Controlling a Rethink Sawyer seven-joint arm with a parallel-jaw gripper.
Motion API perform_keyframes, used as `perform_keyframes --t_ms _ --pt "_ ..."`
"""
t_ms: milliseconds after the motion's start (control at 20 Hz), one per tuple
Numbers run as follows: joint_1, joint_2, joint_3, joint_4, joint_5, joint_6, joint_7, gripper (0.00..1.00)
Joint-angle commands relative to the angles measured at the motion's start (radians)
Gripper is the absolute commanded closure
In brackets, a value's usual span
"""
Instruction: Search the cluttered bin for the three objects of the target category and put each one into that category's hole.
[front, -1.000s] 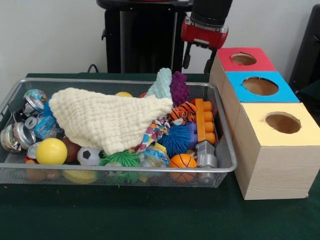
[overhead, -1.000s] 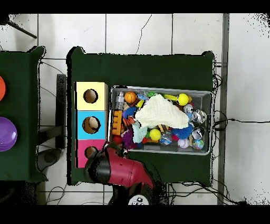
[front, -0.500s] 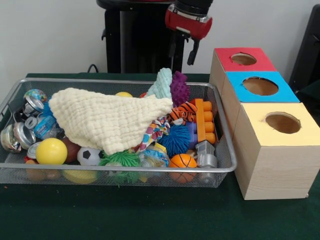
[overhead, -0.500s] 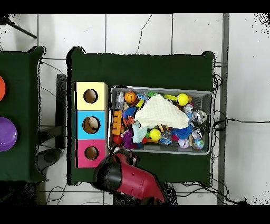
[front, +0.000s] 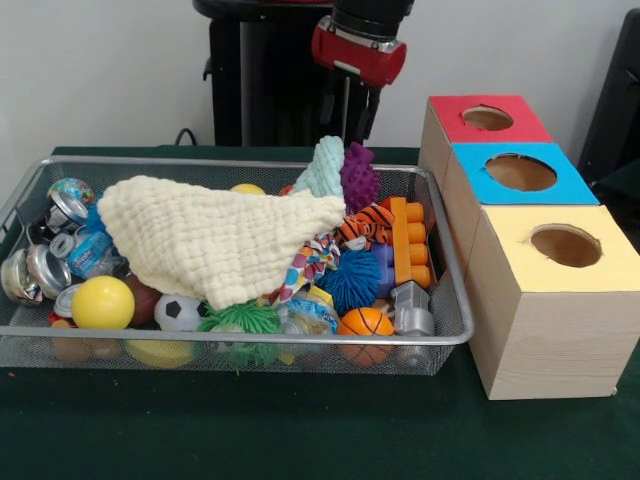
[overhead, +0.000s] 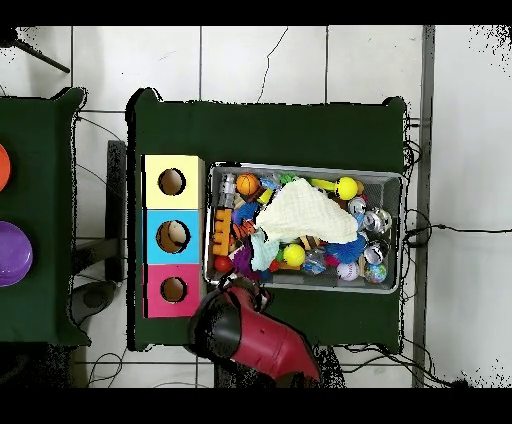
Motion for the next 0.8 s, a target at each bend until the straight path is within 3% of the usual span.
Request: perform_keyframes --t_ms 50,400,800 --pt "-0.002 0.043 0.106 -0.04 0.084 -0.03 0.255 0.0" --pt "0.101 0.028 0.021 -0.132 0.122 0.163 0.225 0.0" --pt "0.112 0.067 0.019 -0.197 0.122 0.177 0.196 0.0"
